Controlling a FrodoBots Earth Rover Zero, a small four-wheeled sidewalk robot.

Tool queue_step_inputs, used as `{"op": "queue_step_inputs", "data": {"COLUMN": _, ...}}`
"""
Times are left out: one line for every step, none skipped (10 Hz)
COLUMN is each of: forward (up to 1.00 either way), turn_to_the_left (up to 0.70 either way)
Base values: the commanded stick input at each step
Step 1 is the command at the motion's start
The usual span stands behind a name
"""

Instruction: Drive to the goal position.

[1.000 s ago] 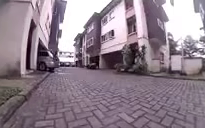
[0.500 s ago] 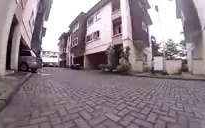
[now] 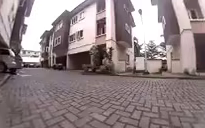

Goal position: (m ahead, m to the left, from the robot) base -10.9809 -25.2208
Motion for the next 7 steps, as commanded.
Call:
{"op": "queue_step_inputs", "data": {"forward": 0.0, "turn_to_the_left": -0.7}}
{"op": "queue_step_inputs", "data": {"forward": 0.0, "turn_to_the_left": -0.7}}
{"op": "queue_step_inputs", "data": {"forward": 0.0, "turn_to_the_left": -0.7}}
{"op": "queue_step_inputs", "data": {"forward": 0.0, "turn_to_the_left": -0.7}}
{"op": "queue_step_inputs", "data": {"forward": 0.0, "turn_to_the_left": -0.7}}
{"op": "queue_step_inputs", "data": {"forward": 0.0, "turn_to_the_left": -0.7}}
{"op": "queue_step_inputs", "data": {"forward": 0.0, "turn_to_the_left": -0.7}}
